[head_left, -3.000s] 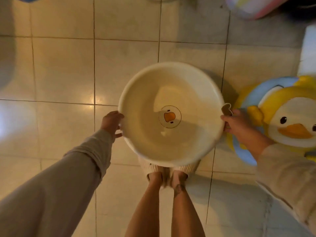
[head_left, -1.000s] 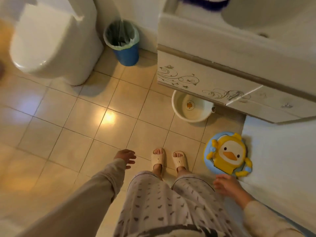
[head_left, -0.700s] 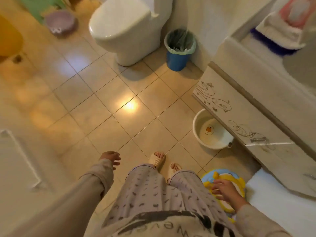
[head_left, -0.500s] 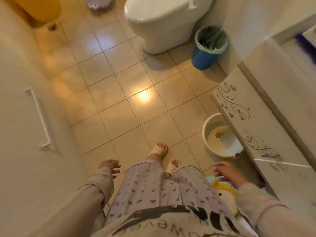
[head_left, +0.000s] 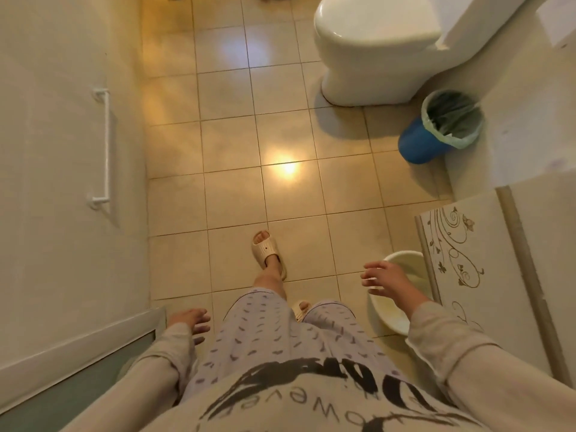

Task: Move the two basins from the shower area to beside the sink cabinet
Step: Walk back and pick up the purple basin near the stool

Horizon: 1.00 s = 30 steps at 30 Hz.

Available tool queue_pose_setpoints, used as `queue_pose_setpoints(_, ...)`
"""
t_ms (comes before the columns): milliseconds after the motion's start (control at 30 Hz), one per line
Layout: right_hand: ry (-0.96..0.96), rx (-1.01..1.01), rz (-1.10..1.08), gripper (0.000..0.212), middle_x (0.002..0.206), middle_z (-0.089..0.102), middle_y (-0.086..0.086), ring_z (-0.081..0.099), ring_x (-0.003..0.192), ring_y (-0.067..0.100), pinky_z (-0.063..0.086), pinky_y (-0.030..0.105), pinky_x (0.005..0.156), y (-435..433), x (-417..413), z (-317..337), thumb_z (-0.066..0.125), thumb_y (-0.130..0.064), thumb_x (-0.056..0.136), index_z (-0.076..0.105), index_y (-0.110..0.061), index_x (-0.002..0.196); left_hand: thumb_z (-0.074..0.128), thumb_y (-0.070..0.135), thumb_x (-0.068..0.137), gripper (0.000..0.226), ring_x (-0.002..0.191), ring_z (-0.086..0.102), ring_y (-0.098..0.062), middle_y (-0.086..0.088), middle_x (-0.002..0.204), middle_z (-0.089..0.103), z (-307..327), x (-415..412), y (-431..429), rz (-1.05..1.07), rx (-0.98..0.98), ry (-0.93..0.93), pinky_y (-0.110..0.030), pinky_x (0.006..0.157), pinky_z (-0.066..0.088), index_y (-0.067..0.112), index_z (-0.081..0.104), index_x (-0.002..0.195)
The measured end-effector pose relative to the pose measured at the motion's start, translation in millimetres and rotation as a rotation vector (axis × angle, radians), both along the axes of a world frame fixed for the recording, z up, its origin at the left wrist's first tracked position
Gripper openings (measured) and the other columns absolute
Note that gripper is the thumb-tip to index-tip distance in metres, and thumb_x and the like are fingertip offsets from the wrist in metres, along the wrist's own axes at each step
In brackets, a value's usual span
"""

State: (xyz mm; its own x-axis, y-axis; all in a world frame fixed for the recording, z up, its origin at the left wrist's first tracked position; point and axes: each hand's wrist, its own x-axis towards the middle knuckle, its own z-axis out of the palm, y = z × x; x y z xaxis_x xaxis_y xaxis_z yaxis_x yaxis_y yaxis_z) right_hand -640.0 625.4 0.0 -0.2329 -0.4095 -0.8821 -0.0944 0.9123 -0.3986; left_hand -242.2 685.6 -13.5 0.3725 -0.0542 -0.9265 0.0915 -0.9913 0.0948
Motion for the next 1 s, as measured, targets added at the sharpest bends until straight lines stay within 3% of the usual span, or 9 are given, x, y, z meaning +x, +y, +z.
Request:
queue_pose_setpoints(133, 0.025, 0.043, 0.025, 0.019, 0.086, 0.063, 0.013, 0.058, 0.067, 0.021, 0.048, 0.031, 0.062, -34, 9, -8, 0.049, 0.0, 0.088, 0.057, -0.007, 0.104, 0.048, 0.015, 0.092, 0.035, 0.064, 0.053, -0.019, -0.01, 0.096, 0.061, 4, -6, -72, -0.016, -0.05, 0.019, -0.03, 0.06, 0.044, 0.002, 0.056, 0.124)
queue_pose_setpoints(300, 0.093, 0.102, 0.029, 0.021, 0.086, 0.066, 0.013, 0.061, 0.076, 0.024, 0.051, 0.034, 0.067, -60, 9, -11, 0.048, -0.002, 0.09, 0.058, -0.005, 0.107, 0.049, 0.014, 0.092, 0.031, 0.079, 0.058, -0.024, -0.01, 0.1, 0.061, 21, -15, -175, -0.1, -0.119, 0.064, -0.031, 0.063, 0.045, 0.003, 0.058, 0.119)
queue_pose_setpoints(433, 0.103, 0.144, 0.007, 0.023, 0.088, 0.066, 0.017, 0.062, 0.078, 0.027, 0.053, 0.038, 0.071, -81, 9, -11, 0.049, -0.003, 0.089, 0.06, -0.005, 0.11, 0.049, 0.012, 0.091, 0.015, 0.062, 0.054, -0.017, -0.009, 0.089, 0.062, 37, -12, -254, -0.199, -0.232, 0.101, -0.025, 0.058, 0.043, 0.01, 0.058, 0.102)
queue_pose_setpoints(500, 0.105, 0.174, 0.011, 0.024, 0.088, 0.065, 0.018, 0.061, 0.077, 0.028, 0.053, 0.041, 0.075, -95, 10, -9, 0.048, -0.003, 0.09, 0.059, -0.003, 0.111, 0.048, 0.012, 0.091, 0.016, 0.062, 0.054, -0.016, -0.005, 0.081, 0.061, 43, -9, -283, -0.238, -0.267, 0.102, -0.025, 0.058, 0.042, 0.01, 0.058, 0.102)
queue_pose_setpoints(633, 0.121, 0.207, 0.012, 0.025, 0.082, 0.065, 0.017, 0.059, 0.07, 0.026, 0.05, 0.034, 0.065, -140, 17, -10, 0.048, -0.001, 0.089, 0.059, -0.001, 0.112, 0.046, 0.011, 0.092, 0.029, 0.063, 0.054, -0.016, -0.011, 0.098, 0.061, 43, 1, -322, -0.217, -0.289, 0.098, -0.025, 0.059, 0.043, 0.003, 0.06, 0.116)
queue_pose_setpoints(833, 0.133, 0.154, 0.12, 0.025, 0.085, 0.064, 0.014, 0.059, 0.074, 0.023, 0.052, 0.038, 0.073, -263, 38, -12, 0.047, 0.0, 0.089, 0.058, -0.001, 0.112, 0.046, 0.01, 0.092, 0.034, 0.063, 0.052, -0.016, -0.012, 0.1, 0.059, 32, 12, -356, -0.084, -0.197, 0.072, -0.025, 0.059, 0.041, 0.001, 0.057, 0.123)
queue_pose_setpoints(1000, 0.102, 0.081, 0.261, 0.021, 0.079, 0.061, 0.009, 0.057, 0.071, 0.021, 0.048, 0.031, 0.065, -406, 50, -3, 0.045, -0.003, 0.09, 0.057, -0.005, 0.107, 0.046, 0.011, 0.092, 0.035, 0.067, 0.052, -0.016, -0.013, 0.104, 0.058, 24, 11, -395, 0.027, -0.124, 0.042, -0.026, 0.061, 0.043, 0.001, 0.057, 0.124)
